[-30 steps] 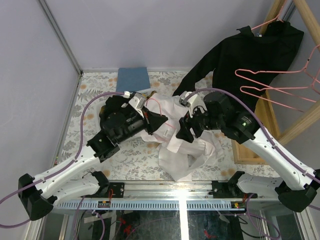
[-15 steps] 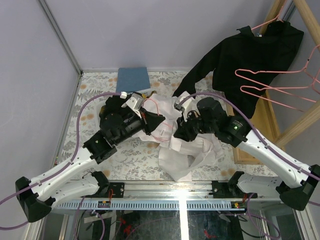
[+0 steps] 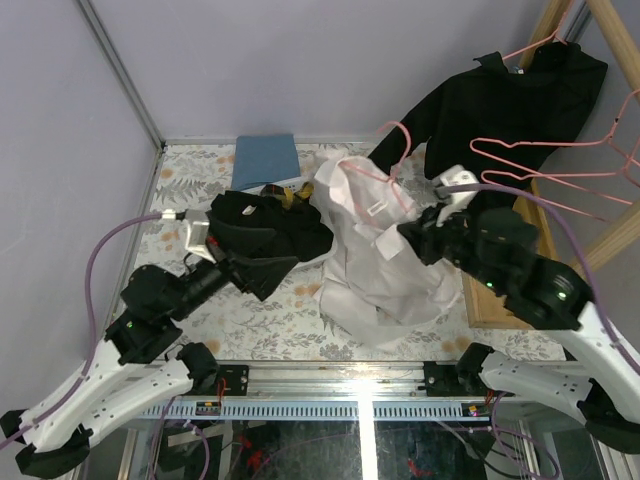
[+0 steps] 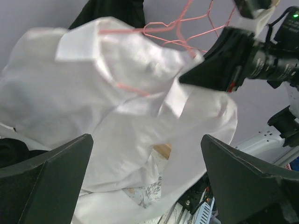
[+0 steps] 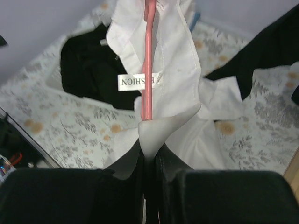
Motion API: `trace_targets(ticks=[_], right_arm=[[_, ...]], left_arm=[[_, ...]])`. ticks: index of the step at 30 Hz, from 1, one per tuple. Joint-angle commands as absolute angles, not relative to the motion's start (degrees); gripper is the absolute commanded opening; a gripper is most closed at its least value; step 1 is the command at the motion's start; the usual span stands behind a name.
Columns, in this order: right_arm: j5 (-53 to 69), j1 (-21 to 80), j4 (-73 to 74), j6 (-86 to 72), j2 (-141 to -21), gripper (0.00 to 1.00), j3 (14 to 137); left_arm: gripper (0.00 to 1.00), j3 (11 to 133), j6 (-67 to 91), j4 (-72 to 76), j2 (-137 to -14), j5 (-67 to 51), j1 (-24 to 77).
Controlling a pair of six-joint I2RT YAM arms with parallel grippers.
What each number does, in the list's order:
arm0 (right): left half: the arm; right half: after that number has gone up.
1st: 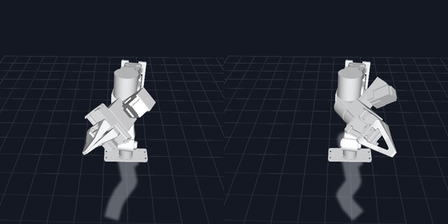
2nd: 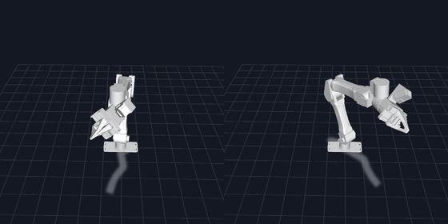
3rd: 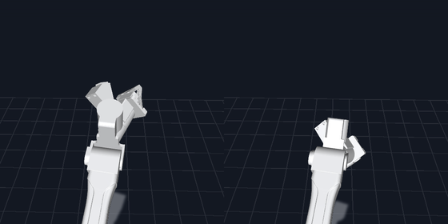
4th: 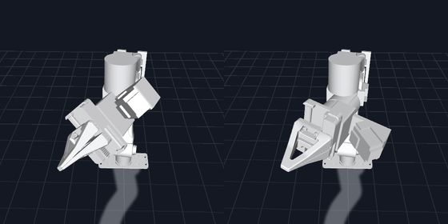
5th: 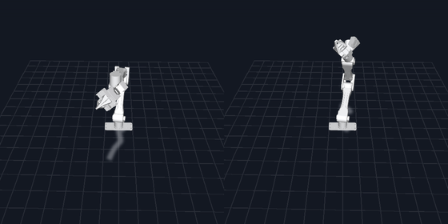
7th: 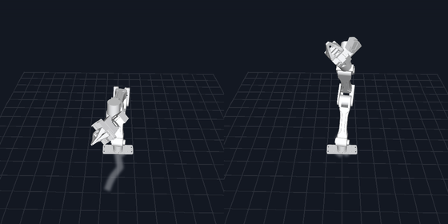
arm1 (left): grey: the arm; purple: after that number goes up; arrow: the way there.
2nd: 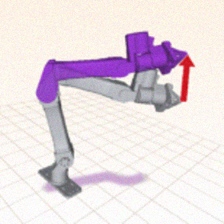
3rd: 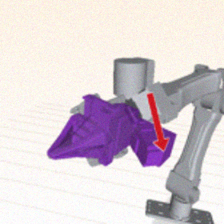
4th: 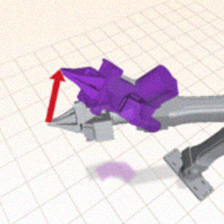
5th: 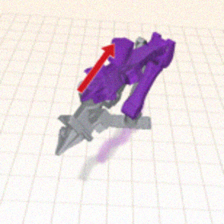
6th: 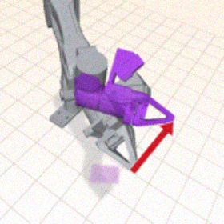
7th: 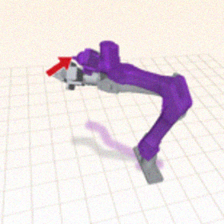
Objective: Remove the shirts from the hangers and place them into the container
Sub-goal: Remove the shirt from the hanger.
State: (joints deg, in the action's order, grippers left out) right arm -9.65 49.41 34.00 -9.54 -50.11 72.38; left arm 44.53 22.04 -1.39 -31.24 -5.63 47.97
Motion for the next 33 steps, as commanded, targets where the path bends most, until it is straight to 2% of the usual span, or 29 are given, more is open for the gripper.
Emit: trace_targets(ticks=[1,6,12,17,28,33], right_arm=[[-7.97,49.26,30.68,-9.95,-45.51,0.00,80.29],[5.32,49.22,32.44,-9.51,-42.77,0.00,89.84],[11.22,49.24,37.45,-5.75,-41.34,0.00,98.93],[9.58,49.30,44.92,-2.00,-42.09,0.00,100.63],[21.53,49.30,51.14,2.49,-42.25,0.00,97.03],[17.85,49.31,49.66,2.31,-40.44,0.00,96.01]], left_arm=[[1.00,42.99,21.18,-8.88,-27.05,-2.27,48.29],[1.00,40.96,25.55,-16.68,-26.12,12.36,48.27],[1.00,36.16,31.09,-18.05,-27.16,16.22,48.27],[0.98,32.42,35.03,-18.46,-30.10,14.16,48.26],[0.92,25.59,39.04,-13.26,-38.64,0.90,48.25],[0.88,25.29,39.43,-12.35,-43.46,8.97,48.28]])
